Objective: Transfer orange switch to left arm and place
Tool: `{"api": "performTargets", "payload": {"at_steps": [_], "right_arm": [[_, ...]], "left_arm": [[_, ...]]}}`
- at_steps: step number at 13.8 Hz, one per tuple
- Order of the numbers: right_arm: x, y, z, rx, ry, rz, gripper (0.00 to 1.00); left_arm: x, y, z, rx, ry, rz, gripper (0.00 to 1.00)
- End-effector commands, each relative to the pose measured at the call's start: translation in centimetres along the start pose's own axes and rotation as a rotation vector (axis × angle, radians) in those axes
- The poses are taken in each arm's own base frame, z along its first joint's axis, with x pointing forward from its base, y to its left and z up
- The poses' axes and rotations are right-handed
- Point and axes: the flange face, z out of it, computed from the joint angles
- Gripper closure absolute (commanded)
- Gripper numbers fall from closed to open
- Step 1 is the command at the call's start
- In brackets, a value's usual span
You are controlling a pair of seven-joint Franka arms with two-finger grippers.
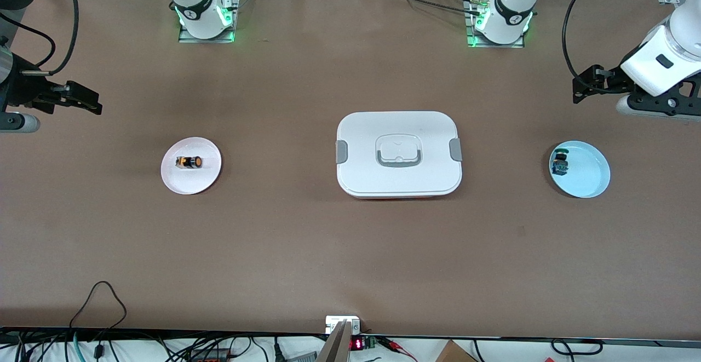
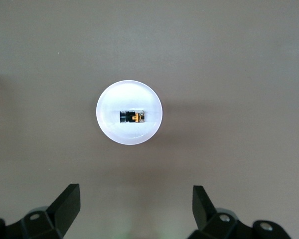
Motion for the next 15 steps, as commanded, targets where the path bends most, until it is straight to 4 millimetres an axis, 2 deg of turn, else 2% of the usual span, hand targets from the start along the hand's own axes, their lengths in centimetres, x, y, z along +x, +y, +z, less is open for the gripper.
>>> {"api": "performTargets", "payload": {"at_steps": [1,4,9,12,15], "right_arm": [[0.0,-0.1,-0.3,0.005,-0.009,0.001,0.0],[1.2,-0.4,1.2,-0.001,-0.016,-0.002,0.0],[2.1,-0.8,3.0,-0.005,-0.049,-0.003,0.0],[2.8,-2.8,3.8,-0.028,-0.026,-0.035,0.0],[4.7,-3.8,6.3,-0.036,-0.021,-0.045,0.0]], "left_arm": [[-0.3,0.0,-0.8,0.013,0.002,-0.009,0.0],[-0.4,-0.1,-0.8,0.016,0.0,-0.01,0.0],[-0.4,-0.2,-0.8,0.013,-0.001,-0.012,0.0],[-0.4,-0.4,-0.7,0.014,-0.001,-0.015,0.0],[-0.4,-0.4,-0.7,0.014,-0.003,-0.015,0.0]]}}
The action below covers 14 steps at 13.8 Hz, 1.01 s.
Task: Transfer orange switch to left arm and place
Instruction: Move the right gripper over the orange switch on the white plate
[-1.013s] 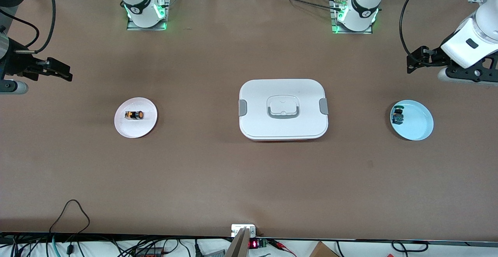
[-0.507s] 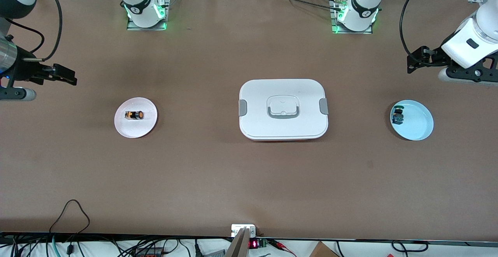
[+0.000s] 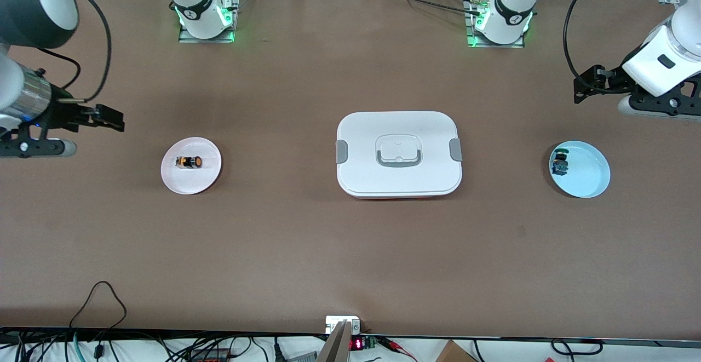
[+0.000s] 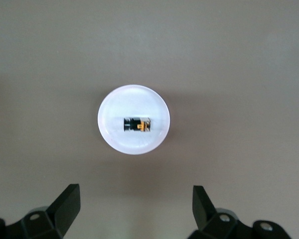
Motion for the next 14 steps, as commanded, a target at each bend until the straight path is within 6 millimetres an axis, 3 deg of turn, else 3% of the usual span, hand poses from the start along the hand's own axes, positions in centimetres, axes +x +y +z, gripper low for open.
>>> {"api": "performTargets", "payload": {"at_steps": [1,5,7,14], "right_arm": [[1.6,-0.5,2.0,-0.015,-0.005,-0.002,0.0],[2.7,-1.7,5.1,-0.03,-0.056,-0.019,0.0],[3.6,-1.7,7.6,-0.028,-0.062,-0.02,0.0],[3.5,-1.7,13.1,-0.016,-0.024,-0.026,0.0]], "left_arm": [[-0.4,-0.1,-0.8,0.015,0.0,-0.011,0.0],[-0.3,-0.3,-0.6,0.016,0.001,-0.014,0.0],[-0.1,-0.1,-0.5,0.019,0.0,-0.011,0.0],[-0.2,0.0,-0.5,0.019,-0.004,-0.009,0.0]]}}
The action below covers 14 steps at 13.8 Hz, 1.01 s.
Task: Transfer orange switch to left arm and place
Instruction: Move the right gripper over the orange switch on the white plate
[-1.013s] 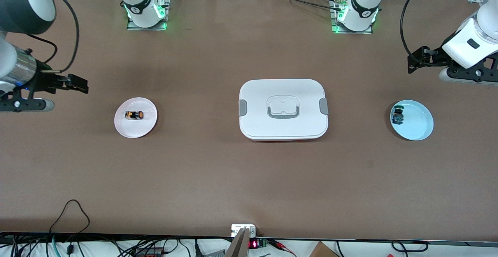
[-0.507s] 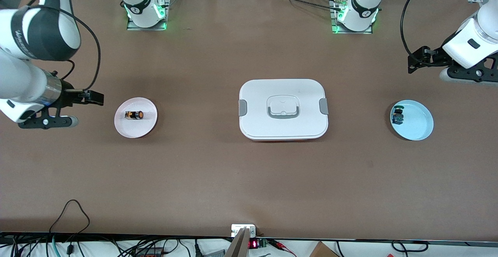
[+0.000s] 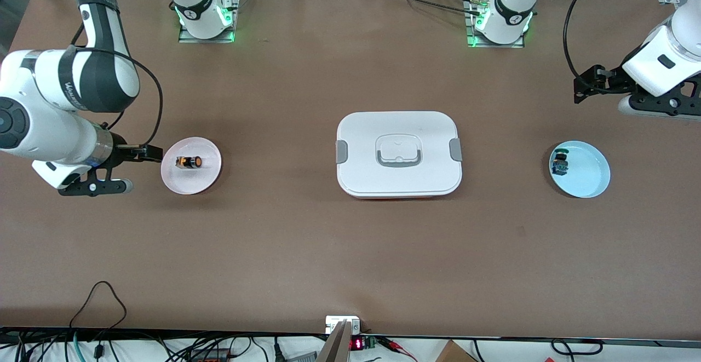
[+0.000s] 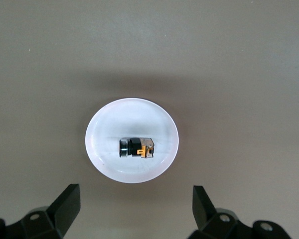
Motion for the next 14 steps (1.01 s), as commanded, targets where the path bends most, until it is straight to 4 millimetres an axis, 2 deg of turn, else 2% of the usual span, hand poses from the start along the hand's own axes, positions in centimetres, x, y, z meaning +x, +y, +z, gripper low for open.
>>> {"api": "performTargets", "payload": {"at_steps": [1,7,14], "right_arm": [[-0.7,0.0,2.1,0.013,0.034,-0.004,0.0],[-1.4,0.1,9.8,0.032,0.106,0.025,0.0],[-1.6,-0.2,14.6,0.076,0.079,0.056,0.0]], "left_arm": [[-0.2,-0.2,-0.5,0.019,-0.007,-0.011,0.0],[-0.3,-0.5,-0.5,0.018,-0.007,-0.017,0.0],[-0.3,-0.5,-0.5,0.018,-0.007,-0.017,0.0]]}}
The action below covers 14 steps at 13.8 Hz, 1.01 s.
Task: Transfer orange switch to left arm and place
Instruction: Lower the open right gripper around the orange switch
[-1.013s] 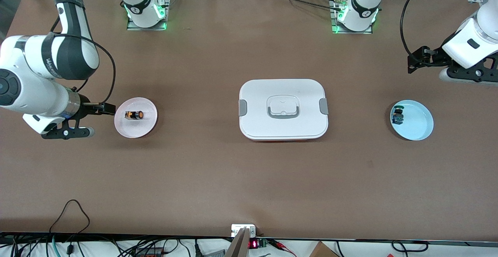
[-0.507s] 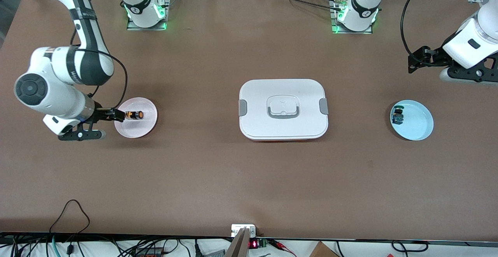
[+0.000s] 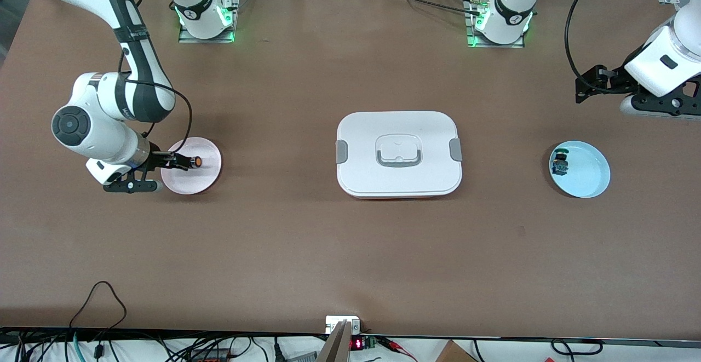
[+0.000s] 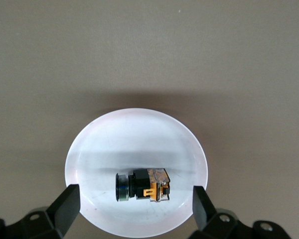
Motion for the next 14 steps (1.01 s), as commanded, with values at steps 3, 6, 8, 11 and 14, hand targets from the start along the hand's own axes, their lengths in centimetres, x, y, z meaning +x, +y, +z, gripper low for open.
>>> {"api": "performTargets", "payload": {"at_steps": [3,6,8,11,14], "right_arm": [[-0.6,-0.1,2.1,0.028,-0.023,0.016,0.0],[-0.6,-0.6,3.2,0.027,-0.04,-0.003,0.0],[-1.1,-0.1,4.5,0.027,-0.059,-0.02,0.0],[-1.5,-0.1,5.3,0.029,-0.061,-0.025,0.0],[-1.8,0.1,6.1,0.044,-0.078,-0.011,0.0]], "left_arm": [[-0.2,-0.2,-0.5,0.017,-0.004,-0.011,0.0],[-0.2,-0.2,-0.5,0.017,-0.004,-0.011,0.0],[-0.2,-0.2,-0.5,0.017,-0.004,-0.011,0.0],[-0.2,-0.3,-0.5,0.017,-0.004,-0.014,0.0],[-0.2,-0.4,-0.5,0.017,-0.004,-0.015,0.0]]}}
